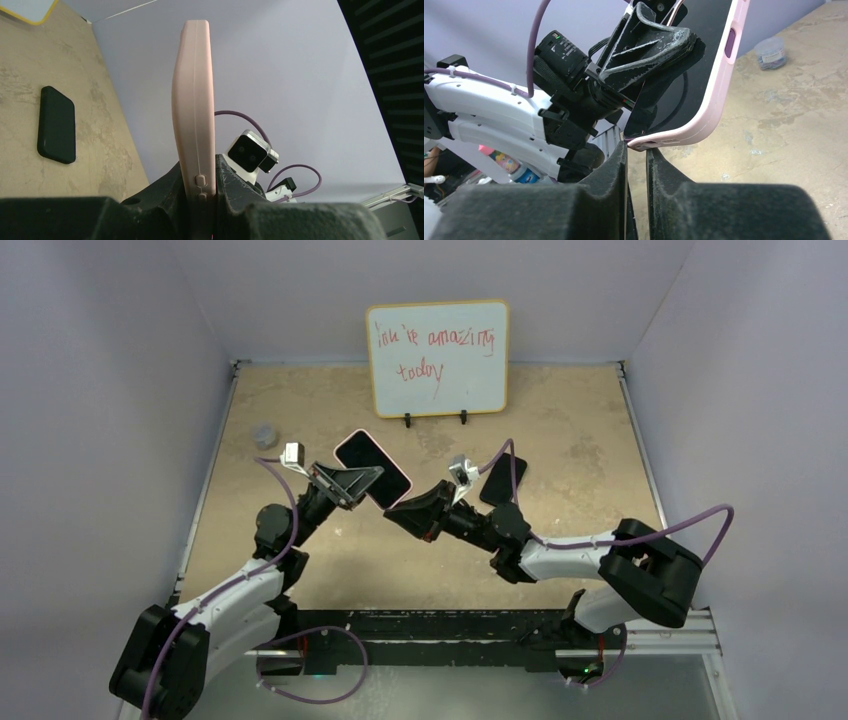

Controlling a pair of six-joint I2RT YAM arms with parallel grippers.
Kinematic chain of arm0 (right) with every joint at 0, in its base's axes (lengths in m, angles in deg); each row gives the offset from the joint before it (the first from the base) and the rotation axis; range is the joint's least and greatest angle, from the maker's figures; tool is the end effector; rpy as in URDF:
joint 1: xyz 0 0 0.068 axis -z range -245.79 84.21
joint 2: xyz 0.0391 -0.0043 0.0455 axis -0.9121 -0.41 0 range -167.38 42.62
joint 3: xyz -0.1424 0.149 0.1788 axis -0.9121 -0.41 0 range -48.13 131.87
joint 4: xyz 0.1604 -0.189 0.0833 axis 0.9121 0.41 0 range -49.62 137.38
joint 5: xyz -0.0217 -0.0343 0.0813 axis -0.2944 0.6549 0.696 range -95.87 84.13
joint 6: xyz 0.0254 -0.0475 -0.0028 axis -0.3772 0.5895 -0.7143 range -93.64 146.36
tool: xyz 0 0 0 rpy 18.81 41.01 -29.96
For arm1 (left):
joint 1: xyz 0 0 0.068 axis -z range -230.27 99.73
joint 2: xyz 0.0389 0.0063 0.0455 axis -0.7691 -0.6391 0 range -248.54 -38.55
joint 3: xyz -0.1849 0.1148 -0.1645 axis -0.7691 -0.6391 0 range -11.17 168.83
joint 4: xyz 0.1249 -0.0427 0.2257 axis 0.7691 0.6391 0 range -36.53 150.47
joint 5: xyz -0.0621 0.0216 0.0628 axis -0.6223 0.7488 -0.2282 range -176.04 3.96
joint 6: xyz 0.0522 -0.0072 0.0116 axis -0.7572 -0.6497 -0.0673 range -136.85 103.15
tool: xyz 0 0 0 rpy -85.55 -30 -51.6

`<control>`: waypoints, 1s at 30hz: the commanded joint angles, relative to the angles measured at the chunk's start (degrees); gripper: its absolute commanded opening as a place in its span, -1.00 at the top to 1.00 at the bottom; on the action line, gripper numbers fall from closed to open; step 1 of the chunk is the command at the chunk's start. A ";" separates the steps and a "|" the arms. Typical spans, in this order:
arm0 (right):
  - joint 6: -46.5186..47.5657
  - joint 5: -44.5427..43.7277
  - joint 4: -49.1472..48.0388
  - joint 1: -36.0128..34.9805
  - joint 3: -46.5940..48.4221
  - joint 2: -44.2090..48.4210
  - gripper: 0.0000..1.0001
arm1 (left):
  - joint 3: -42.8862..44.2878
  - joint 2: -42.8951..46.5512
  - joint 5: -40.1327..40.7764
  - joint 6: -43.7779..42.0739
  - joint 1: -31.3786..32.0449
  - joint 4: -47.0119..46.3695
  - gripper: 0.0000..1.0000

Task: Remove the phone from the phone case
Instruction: Remove the phone case from the phone.

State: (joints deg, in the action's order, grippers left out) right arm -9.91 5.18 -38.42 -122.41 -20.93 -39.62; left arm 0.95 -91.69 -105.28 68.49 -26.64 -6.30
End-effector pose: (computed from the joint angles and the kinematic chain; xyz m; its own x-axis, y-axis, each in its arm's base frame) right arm 0.1448 0.2323 0.2525 -0.3632 0.5041 -0.7835 -0.8697 0.1182 0.4793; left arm 0.1674 -0.0861 0.2437 -0.6383 -0.7479 -0.1825 0.3473 -0.0682 -0.9353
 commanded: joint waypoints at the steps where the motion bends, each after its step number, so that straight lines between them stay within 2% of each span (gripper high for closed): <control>1: 4.55 -3.20 -2.47 0.07 1.72 -0.43 0.77 | 3.15 -0.35 -2.73 3.22 0.27 -7.80 1.00; 9: 6.79 -8.58 5.51 0.01 3.27 2.25 0.89 | 4.34 1.21 -4.23 1.82 0.27 -5.24 1.00; 12: 7.62 -7.91 5.83 0.02 3.38 2.83 0.84 | 4.23 1.78 -4.21 0.56 0.27 -3.54 1.00; 17: 7.64 -5.48 5.69 0.23 0.58 4.35 0.50 | 4.48 1.07 -4.57 -0.35 0.27 -4.37 1.00; 21: 7.29 -5.51 8.20 1.58 -2.73 8.28 0.32 | 4.68 0.35 -4.75 -1.09 0.27 -4.91 1.00; 27: 6.38 -10.48 13.22 3.57 -5.31 15.10 0.05 | 4.12 0.21 -3.40 -1.57 0.27 -5.62 1.00; 30: 5.59 -9.19 12.98 4.06 -5.37 16.53 -0.08 | 4.43 -0.15 -3.34 -1.66 0.25 -5.83 1.00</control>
State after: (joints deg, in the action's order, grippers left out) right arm -3.72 -3.04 -25.35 -119.03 -26.13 -25.06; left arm 2.59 -92.02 -109.59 67.77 -26.50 -6.08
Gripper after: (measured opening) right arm 0.513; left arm 0.181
